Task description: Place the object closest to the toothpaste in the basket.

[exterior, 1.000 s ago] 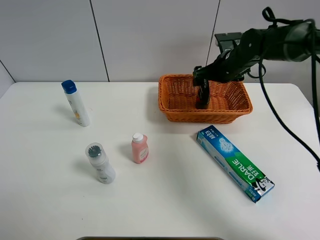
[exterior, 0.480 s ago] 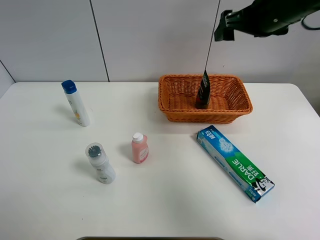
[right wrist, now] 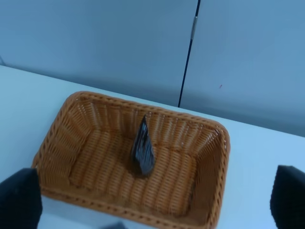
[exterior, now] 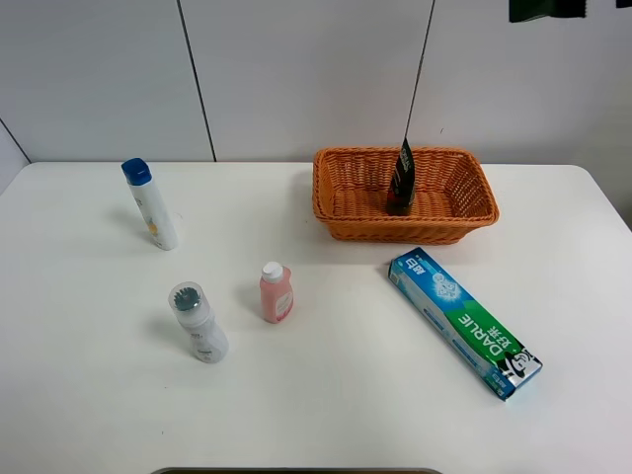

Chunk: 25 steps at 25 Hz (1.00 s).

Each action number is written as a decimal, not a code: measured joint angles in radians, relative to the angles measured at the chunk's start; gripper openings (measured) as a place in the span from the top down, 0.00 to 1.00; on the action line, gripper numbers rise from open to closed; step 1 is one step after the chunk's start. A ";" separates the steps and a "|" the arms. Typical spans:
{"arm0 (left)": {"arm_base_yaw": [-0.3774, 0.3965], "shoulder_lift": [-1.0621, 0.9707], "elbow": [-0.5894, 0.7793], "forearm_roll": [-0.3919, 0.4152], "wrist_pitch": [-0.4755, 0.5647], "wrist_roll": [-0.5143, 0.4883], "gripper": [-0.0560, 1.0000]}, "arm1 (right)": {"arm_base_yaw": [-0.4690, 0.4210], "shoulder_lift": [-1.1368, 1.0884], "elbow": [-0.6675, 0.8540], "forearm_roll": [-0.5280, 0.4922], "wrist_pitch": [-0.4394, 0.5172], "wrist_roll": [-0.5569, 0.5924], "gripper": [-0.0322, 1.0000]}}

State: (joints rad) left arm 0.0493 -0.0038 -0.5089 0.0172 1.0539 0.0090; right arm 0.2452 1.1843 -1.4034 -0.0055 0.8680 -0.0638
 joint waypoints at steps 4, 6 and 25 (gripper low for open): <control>0.000 0.000 0.000 0.000 0.000 0.000 0.06 | 0.000 -0.090 0.000 -0.028 0.093 0.000 0.01; 0.000 0.000 0.000 0.000 0.000 0.000 0.06 | 0.001 -0.144 0.000 -0.044 0.139 0.000 0.01; 0.000 0.000 0.000 0.000 0.000 0.000 0.06 | -0.029 -0.645 0.282 -0.063 0.240 0.029 0.01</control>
State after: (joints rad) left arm 0.0493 -0.0038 -0.5089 0.0172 1.0539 0.0090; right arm 0.2164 0.5396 -1.1210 -0.0681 1.1077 -0.0343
